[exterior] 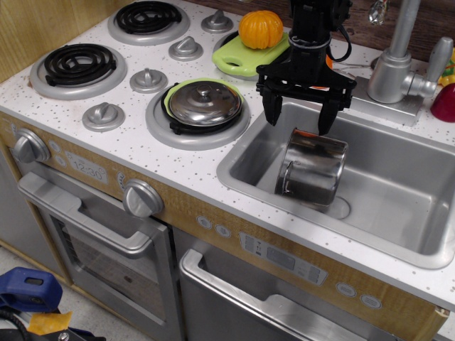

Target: Flip pot upright in sink

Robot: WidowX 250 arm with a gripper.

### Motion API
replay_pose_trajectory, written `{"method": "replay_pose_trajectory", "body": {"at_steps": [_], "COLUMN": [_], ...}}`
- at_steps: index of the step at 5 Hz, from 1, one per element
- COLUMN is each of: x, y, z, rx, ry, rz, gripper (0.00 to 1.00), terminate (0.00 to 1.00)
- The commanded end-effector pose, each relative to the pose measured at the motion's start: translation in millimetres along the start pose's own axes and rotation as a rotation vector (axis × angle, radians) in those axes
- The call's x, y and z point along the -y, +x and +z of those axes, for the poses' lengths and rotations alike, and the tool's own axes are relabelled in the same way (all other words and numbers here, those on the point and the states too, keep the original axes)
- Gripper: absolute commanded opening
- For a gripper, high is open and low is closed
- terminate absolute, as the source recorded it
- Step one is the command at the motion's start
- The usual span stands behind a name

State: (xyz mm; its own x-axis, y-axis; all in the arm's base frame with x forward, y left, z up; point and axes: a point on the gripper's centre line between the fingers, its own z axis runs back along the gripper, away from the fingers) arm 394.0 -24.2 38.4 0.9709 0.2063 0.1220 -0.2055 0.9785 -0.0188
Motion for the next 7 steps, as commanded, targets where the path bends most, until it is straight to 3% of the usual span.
{"method": "replay_pose_trajectory", "body": {"at_steps": [1, 3, 4, 6, 7], "x": [0.0, -9.3, -10.2, -16.4, -10.7], "y": [0.0, 1.8, 6.2, 9.1, 11.1], "z": [0.0, -6.4, -7.2, -13.4, -11.0], "rx": [0.000, 0.022, 0.036, 0.082, 0.094], "ry": [0.000, -0.063, -0.164, -0.497, -0.607], "rz": [0.000, -0.006, 0.051, 0.276, 0.369], "gripper": [1.00, 1.00, 1.00, 1.00, 1.00], "terminate": [0.00, 0.00, 0.00, 0.00, 0.00]}}
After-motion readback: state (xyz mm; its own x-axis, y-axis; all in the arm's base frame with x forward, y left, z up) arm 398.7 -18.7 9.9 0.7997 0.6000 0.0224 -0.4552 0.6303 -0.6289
